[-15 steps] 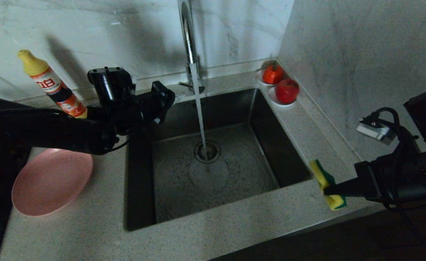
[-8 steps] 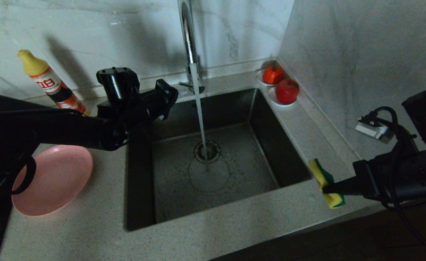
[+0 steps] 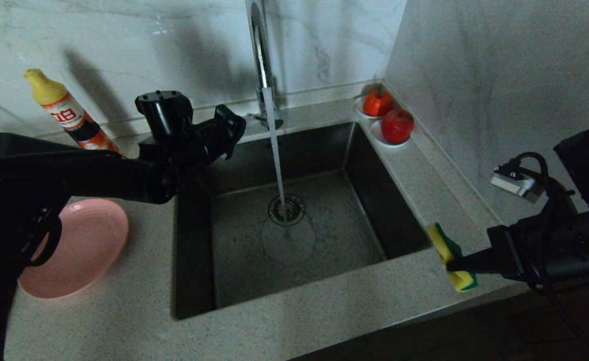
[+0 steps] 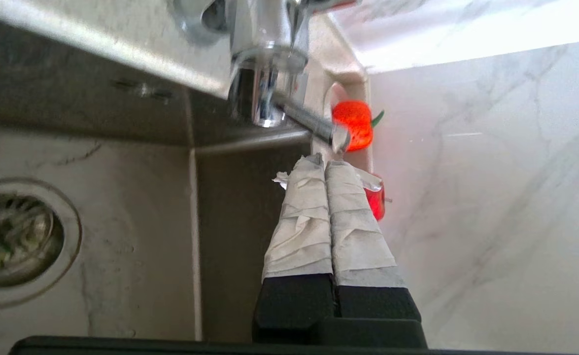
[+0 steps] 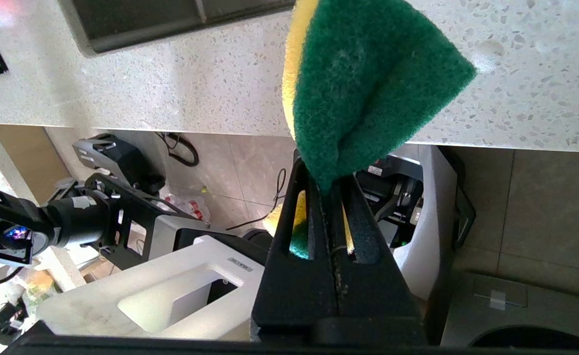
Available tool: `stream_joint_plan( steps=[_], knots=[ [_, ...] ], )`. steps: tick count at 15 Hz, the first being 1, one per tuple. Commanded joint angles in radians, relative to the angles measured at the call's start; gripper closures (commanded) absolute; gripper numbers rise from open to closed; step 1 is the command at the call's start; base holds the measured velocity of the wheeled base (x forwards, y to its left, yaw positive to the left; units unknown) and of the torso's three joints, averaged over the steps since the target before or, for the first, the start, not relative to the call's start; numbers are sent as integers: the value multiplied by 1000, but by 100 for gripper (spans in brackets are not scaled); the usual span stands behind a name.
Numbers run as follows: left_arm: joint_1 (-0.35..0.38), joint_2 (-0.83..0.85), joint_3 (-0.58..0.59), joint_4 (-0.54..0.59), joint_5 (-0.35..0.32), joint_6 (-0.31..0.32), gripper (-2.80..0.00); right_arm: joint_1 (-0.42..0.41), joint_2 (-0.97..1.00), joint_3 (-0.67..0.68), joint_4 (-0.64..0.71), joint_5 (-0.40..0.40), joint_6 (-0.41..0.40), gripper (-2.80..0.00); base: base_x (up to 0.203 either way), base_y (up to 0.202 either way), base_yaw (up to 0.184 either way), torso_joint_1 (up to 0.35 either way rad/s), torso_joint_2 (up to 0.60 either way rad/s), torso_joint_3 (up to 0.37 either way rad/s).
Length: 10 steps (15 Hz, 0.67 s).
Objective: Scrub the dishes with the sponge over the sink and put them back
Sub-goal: Turn off the faucet
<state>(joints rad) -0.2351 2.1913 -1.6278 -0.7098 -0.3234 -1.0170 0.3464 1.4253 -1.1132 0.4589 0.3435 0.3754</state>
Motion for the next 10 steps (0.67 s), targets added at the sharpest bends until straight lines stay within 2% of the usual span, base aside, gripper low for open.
stream_joint_plan(
  steps=[1,10],
  knots=[
    [3,31,-40,0,-2,-6,0,0,9,1,3,3,2,0,0,0,0,0,0,0],
    [16,74,-144,11,-2,-12,0,-6,29,24,-37,5,2,0,0,0,0,0,0,0]
  ],
)
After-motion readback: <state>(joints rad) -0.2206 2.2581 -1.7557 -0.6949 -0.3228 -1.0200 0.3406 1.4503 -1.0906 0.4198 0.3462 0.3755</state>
